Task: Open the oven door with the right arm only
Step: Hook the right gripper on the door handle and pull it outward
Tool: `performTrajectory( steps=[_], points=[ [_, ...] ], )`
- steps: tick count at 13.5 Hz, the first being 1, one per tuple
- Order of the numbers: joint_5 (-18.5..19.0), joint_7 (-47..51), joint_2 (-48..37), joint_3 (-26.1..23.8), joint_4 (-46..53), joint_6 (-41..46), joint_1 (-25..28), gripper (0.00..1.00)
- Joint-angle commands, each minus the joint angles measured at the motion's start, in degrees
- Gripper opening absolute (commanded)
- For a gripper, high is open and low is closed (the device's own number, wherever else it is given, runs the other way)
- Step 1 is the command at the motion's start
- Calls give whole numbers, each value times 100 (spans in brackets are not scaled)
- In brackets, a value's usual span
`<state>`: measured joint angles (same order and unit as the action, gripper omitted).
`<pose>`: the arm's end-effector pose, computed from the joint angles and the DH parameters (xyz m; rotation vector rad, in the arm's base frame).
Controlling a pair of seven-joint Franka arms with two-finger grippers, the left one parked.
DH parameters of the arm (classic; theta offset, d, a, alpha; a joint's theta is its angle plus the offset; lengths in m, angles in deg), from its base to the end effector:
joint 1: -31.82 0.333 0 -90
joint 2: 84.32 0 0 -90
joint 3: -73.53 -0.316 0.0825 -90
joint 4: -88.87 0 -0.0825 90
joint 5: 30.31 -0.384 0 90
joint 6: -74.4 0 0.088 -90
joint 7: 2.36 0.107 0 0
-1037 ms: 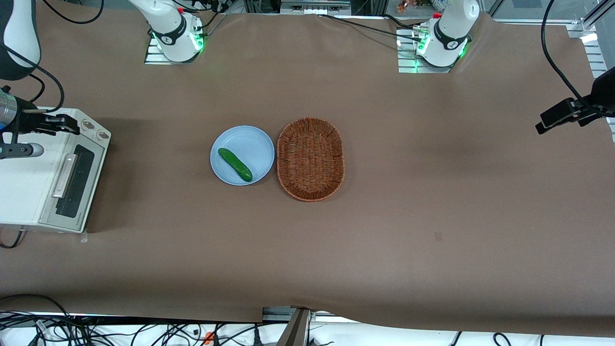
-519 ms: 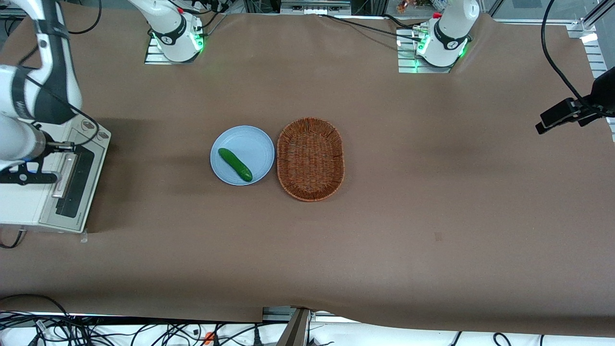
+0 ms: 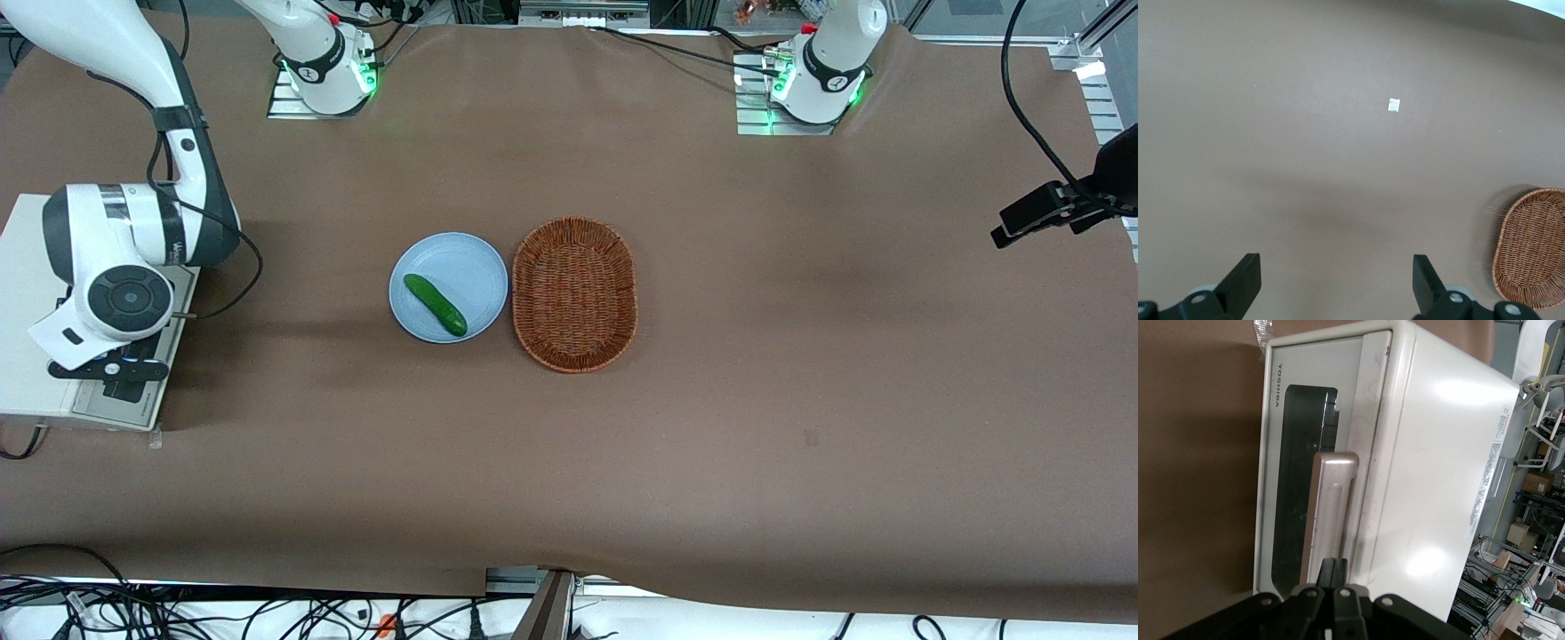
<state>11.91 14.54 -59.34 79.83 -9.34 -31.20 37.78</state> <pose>0.6378 -0.0505 0.3360 2.3780 0.0286 -0.2345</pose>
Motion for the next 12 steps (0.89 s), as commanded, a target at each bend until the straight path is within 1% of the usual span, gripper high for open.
performTrajectory(
  steps=[1, 8, 12],
  points=[
    [137, 155, 50, 3, 4, -93, -60, 0],
    [128, 173, 182, 12, -5, -146, -78, 0],
    [76, 392, 261, 3, -40, -181, -51, 0]
  ],
)
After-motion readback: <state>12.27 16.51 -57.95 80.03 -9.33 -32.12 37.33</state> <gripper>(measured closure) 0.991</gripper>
